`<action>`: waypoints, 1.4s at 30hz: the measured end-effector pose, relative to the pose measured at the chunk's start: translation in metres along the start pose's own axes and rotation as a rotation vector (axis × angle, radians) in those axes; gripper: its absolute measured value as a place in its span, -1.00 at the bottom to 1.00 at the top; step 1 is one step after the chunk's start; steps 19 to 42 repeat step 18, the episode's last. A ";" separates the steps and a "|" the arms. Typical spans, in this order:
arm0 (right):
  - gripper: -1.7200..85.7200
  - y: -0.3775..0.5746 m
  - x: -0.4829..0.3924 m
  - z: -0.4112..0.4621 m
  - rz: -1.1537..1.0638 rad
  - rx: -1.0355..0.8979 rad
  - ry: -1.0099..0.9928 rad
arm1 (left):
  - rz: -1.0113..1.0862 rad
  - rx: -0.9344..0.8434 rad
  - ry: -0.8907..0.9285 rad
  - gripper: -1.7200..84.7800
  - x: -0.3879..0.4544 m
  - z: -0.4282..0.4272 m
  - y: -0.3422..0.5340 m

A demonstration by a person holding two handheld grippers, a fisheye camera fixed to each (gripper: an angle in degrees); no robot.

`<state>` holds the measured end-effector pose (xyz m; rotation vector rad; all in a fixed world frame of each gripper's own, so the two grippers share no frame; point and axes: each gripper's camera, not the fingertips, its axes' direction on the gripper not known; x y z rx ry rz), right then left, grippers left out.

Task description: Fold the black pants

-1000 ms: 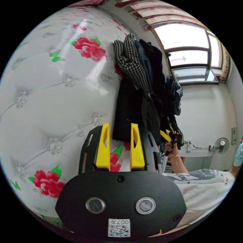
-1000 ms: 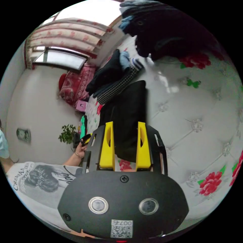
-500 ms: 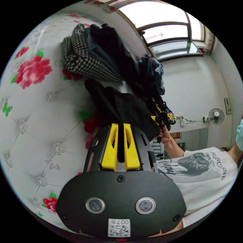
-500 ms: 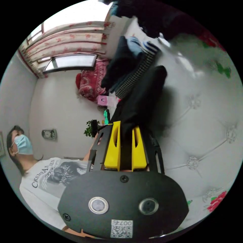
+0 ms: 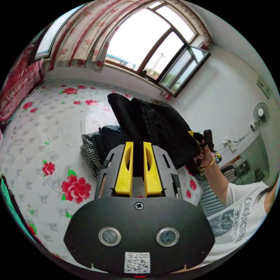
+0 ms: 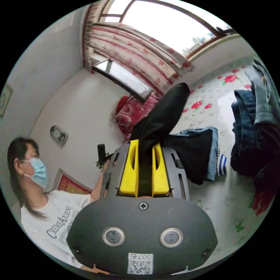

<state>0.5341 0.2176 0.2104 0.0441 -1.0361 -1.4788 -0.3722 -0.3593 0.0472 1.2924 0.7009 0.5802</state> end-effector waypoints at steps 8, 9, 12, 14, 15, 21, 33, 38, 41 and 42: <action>-0.88 0.056 0.111 0.106 0.250 -0.110 0.366 | -0.435 -0.073 -0.027 -0.87 -0.103 -0.002 0.162; -0.87 0.069 0.105 0.105 0.226 -0.083 0.379 | -0.457 -0.067 -0.065 -0.88 -0.106 -0.012 0.180; -0.85 0.097 0.076 0.108 0.139 -0.107 0.501 | -0.619 -0.022 -0.259 -0.85 -0.126 -0.076 0.267; -0.84 0.119 0.054 0.122 0.069 -0.164 0.588 | -0.775 0.006 -0.467 -0.77 -0.147 -0.138 0.321; -0.84 0.136 0.042 0.140 0.025 -0.241 0.638 | -0.815 0.015 -0.525 -0.76 -0.152 -0.155 0.331; -0.84 0.190 0.020 0.206 -0.080 -0.523 0.730 | -0.908 0.078 -0.798 -0.70 -0.171 -0.233 0.359; -0.84 0.190 0.020 0.206 -0.080 -0.523 0.730 | -0.908 0.078 -0.798 -0.70 -0.171 -0.233 0.359; -0.84 0.190 0.020 0.206 -0.080 -0.523 0.730 | -0.908 0.078 -0.798 -0.70 -0.171 -0.233 0.359; -0.84 0.190 0.020 0.206 -0.080 -0.523 0.730 | -0.908 0.078 -0.798 -0.70 -0.171 -0.233 0.359; -0.84 0.190 0.020 0.206 -0.080 -0.523 0.730 | -0.908 0.078 -0.798 -0.70 -0.171 -0.233 0.359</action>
